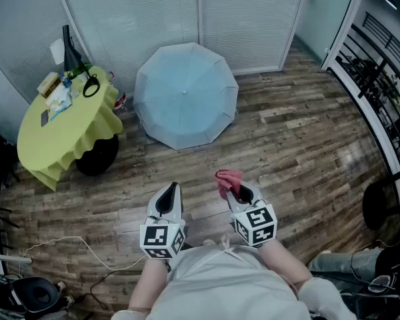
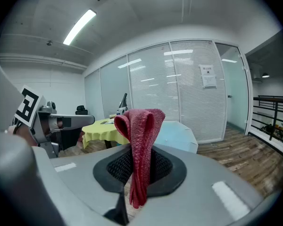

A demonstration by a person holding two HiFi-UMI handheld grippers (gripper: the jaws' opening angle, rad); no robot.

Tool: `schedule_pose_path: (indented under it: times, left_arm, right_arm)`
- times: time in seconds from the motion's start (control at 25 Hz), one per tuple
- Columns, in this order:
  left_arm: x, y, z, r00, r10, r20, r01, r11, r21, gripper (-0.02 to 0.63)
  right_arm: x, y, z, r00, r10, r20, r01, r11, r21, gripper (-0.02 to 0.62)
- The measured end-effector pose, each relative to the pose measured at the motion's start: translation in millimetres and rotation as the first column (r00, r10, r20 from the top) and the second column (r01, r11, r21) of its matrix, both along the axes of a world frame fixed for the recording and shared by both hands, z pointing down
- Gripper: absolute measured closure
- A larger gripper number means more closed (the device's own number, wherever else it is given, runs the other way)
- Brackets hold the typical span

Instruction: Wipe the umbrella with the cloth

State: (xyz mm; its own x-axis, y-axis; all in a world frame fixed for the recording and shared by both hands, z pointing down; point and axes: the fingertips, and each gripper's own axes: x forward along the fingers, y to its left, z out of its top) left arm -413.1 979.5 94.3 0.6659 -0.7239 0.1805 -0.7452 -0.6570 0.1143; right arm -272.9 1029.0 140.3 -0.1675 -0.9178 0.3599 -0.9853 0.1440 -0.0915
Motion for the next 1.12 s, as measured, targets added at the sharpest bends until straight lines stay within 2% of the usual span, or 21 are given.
schedule_pose_path:
  times: [0.44,0.8,1.12]
  left_arm:
    - [17,-4,4,1.000,0.012,0.019,-0.012,1.000,0.005,0.600]
    - [26,-14,23,0.999,-0.011,0.031,0.012,0.999,-0.047,0.600]
    - [36,-64,38,0.999,0.023,0.046,-0.019,0.996,-0.085,0.600]
  right_arm:
    - [14,-8,7,1.000,-0.001,0.010,0.002,1.000,-0.005,0.543]
    - [34,-16,27,0.998,0.028,0.056,-0.026,0.999,-0.048,0.541]
    - [60,-69,49,0.991,0.108,0.073,-0.101,0.990,-0.099,0.542]
